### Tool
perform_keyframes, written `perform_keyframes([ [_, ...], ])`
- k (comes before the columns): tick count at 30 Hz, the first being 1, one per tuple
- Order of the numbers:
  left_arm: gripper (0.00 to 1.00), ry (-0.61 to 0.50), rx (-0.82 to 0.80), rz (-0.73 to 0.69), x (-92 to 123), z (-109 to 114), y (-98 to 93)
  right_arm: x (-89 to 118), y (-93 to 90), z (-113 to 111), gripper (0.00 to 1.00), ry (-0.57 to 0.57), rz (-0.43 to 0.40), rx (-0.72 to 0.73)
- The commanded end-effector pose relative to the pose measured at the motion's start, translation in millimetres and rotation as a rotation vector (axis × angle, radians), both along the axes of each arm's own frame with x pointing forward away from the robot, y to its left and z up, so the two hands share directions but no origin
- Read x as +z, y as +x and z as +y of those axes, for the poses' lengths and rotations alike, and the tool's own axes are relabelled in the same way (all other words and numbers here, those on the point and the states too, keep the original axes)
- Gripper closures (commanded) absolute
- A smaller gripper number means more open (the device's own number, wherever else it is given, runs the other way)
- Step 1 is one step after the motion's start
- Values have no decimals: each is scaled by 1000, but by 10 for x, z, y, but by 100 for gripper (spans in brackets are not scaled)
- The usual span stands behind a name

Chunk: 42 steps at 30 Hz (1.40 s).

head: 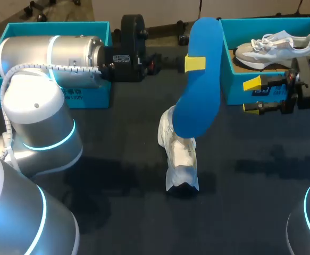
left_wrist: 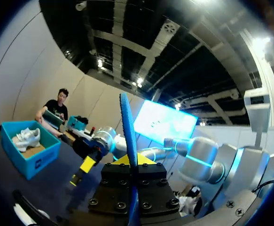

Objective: Take the shoe out of the shoebox, open the shoe tongue, remove and reinsert the insole, then place the shoe into the shoebox

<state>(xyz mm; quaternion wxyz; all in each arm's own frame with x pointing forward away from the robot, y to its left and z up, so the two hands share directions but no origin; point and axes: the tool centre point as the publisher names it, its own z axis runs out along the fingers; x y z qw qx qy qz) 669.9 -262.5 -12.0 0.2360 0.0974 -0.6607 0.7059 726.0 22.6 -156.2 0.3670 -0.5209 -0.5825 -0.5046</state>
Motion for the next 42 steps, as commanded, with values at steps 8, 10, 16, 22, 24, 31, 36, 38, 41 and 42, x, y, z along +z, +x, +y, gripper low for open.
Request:
perform_keyframes([
  [8,100,-148,-68,-958,-219,-40,158,-2,-3,9,0,-1,0,-2],
  [10,100,-187,-47,-1028,-226,-53,186,-2,-3,9,0,-1,0,-2],
  [16,100,-198,-19,-1050,-239,-62,224,-2,-3,9,0,-1,0,-2],
  [22,100,-198,-19,-1050,-239,-62,224,-2,-3,9,0,-1,0,-2],
  [24,100,-198,-19,-1050,-239,-62,224,-2,-3,9,0,-1,0,-2],
  [31,100,-198,-19,-1050,-239,-62,224,-2,-3,9,0,-1,0,-2],
  [36,100,-224,-2,-1210,-299,-50,256,-2,-3,9,0,-1,0,-2],
  [38,100,-254,28,-1278,-316,-44,263,-2,-3,9,0,-1,0,-2],
  [41,100,-282,22,-1416,-362,-30,281,-2,-3,9,0,-1,0,-2],
  [42,100,-281,27,-1431,-374,-26,279,-2,-3,9,0,-1,0,-2],
])
